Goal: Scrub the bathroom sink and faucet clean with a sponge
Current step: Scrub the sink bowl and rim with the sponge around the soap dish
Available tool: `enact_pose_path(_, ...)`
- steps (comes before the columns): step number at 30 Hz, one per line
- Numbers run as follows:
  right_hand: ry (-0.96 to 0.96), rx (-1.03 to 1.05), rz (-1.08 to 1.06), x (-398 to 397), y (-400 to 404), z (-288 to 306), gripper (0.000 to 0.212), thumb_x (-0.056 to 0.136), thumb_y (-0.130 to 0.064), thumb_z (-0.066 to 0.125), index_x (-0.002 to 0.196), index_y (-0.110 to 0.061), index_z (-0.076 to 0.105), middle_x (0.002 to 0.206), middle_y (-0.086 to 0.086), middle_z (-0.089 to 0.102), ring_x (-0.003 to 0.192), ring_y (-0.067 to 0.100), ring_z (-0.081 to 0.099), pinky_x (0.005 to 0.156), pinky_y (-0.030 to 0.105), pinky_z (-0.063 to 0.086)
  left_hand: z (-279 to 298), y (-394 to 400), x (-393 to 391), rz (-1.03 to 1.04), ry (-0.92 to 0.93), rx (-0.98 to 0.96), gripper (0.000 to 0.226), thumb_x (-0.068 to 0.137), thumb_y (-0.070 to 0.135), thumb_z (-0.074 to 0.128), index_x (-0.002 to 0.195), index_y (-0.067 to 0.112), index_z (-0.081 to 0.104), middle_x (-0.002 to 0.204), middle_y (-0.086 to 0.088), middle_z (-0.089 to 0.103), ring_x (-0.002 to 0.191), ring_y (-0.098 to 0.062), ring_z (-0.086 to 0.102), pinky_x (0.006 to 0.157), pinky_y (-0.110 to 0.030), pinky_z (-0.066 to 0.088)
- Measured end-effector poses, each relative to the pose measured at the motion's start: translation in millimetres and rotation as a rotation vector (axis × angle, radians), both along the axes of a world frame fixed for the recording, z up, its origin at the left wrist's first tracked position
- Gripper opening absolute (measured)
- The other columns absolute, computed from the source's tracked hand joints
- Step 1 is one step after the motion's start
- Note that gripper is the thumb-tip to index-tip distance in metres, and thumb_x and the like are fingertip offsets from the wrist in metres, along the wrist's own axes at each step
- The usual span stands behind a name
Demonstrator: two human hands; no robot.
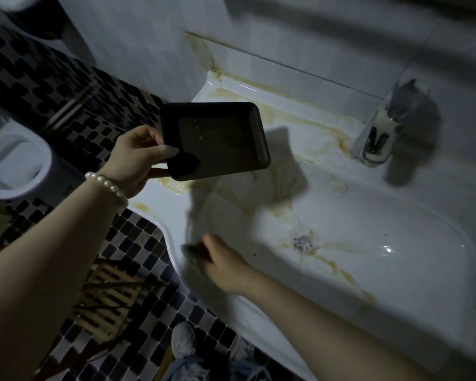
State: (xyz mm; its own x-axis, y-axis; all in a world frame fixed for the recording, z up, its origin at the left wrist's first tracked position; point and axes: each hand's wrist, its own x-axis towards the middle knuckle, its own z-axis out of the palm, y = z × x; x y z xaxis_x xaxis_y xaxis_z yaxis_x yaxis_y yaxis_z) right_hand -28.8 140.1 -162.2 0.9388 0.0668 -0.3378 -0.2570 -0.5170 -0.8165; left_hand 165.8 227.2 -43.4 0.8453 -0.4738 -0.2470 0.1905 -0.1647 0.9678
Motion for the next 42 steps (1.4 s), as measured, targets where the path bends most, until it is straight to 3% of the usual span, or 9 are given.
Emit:
enact_pose_path(3, 0.004, 0.025, -0.265, 57.1, 10.8, -1.6, 0.036, 0.095, -0.015, 0.046, 0.129, -0.009, 0.034, 0.129, 0.018, 0.038, 0.109, 0.038, 0.050, 0.088, 0.040, 0.042, -2.6, 6.2, 5.7, 0.021, 0.006, -0.010, 0.031, 0.080, -0.010, 0.059, 0.067, 0.018, 0.052, 0.063, 0.005, 0.067, 0.062, -0.012, 0.068, 0.059, -0.036, 0.059)
enact_pose_path(6, 0.038, 0.142, -0.598, 62.4, -8.0, -13.5, 0.015, 0.094, -0.009, 0.048, 0.106, -0.008, 0.039, 0.117, 0.018, 0.042, 0.103, 0.029, 0.049, 0.087, 0.035, 0.039, -4.5, 12.7, 9.6, 0.024, 0.000, -0.013, 0.033, 0.079, -0.008, 0.060, 0.064, 0.020, 0.054, 0.063, 0.005, 0.067, 0.061, -0.010, 0.068, 0.057, -0.033, 0.057)
enact_pose_path(12, -0.132, -0.029, -0.081, 22.0, 14.8, -16.9, 0.027, 0.089, -0.013, 0.050, 0.115, -0.011, 0.040, 0.122, 0.014, 0.038, 0.102, 0.029, 0.045, 0.085, 0.033, 0.040, -11.4, 15.0, 13.6, 0.038, 0.020, -0.006, 0.036, 0.080, -0.010, 0.059, 0.061, 0.021, 0.055, 0.062, 0.005, 0.067, 0.060, -0.011, 0.069, 0.055, -0.032, 0.057)
enact_pose_path(19, -0.108, 0.101, -0.863, 103.2, -57.7, -30.9, 0.024, 0.084, 0.005, 0.050, 0.106, -0.004, 0.047, 0.108, 0.014, 0.046, 0.101, 0.028, 0.047, 0.084, 0.030, 0.034, -18.0, 25.2, 20.0, 0.114, -0.031, -0.037, 0.036, 0.080, -0.008, 0.060, 0.060, 0.022, 0.057, 0.061, 0.006, 0.066, 0.060, -0.012, 0.068, 0.053, -0.028, 0.055)
enact_pose_path(22, -0.130, 0.000, -0.736, 74.2, -42.3, -42.7, 0.030, 0.083, 0.002, 0.053, 0.077, -0.022, 0.036, 0.078, -0.008, 0.034, 0.082, 0.020, 0.041, 0.069, 0.025, 0.028, -16.3, 35.0, 25.2, 0.182, -0.061, -0.035, 0.035, 0.080, -0.004, 0.062, 0.060, 0.024, 0.057, 0.059, 0.007, 0.064, 0.059, -0.012, 0.067, 0.051, -0.025, 0.054)
enact_pose_path(27, -0.392, -0.029, -0.591, 90.1, -35.5, -32.0, 0.016, 0.084, -0.001, 0.054, 0.097, -0.008, 0.049, 0.092, -0.001, 0.039, 0.085, 0.020, 0.041, 0.076, 0.027, 0.033, -21.7, 43.1, 26.6, 0.221, -0.052, -0.057, 0.034, 0.079, -0.003, 0.062, 0.058, 0.023, 0.057, 0.057, 0.004, 0.064, 0.056, -0.015, 0.066, 0.048, -0.026, 0.053)
enact_pose_path(32, -0.346, -0.284, -0.916, 128.9, -104.9, -22.4, 0.036, 0.081, 0.008, 0.048, 0.116, -0.001, 0.053, 0.129, 0.024, 0.039, 0.118, 0.036, 0.040, 0.098, 0.040, 0.037, -27.8, 45.5, 22.7, 0.195, -0.052, -0.059, 0.032, 0.079, -0.003, 0.062, 0.060, 0.023, 0.058, 0.061, 0.004, 0.066, 0.061, -0.014, 0.069, 0.052, -0.028, 0.055)
enact_pose_path(39, 0.036, -0.543, -1.383, 19.2, -158.5, -71.0, 0.024, 0.089, -0.011, 0.053, 0.111, 0.000, 0.051, 0.129, 0.029, 0.041, 0.112, 0.041, 0.041, 0.084, 0.041, 0.025, -37.2, 44.4, 13.4, 0.098, -0.026, -0.026, 0.032, 0.076, -0.003, 0.064, 0.062, 0.024, 0.057, 0.066, 0.005, 0.068, 0.067, -0.015, 0.071, 0.059, -0.037, 0.059)
enact_pose_path(42, 0.015, -0.762, -1.499, -55.3, -206.2, -67.8, 0.025, 0.082, -0.011, 0.055, 0.103, 0.002, 0.051, 0.119, 0.034, 0.045, 0.108, 0.048, 0.044, 0.086, 0.049, 0.038, -45.1, 33.5, 10.4, 0.053, 0.013, -0.021, 0.032, 0.077, -0.004, 0.062, 0.062, 0.024, 0.056, 0.067, 0.004, 0.068, 0.070, -0.016, 0.071, 0.060, -0.040, 0.059)
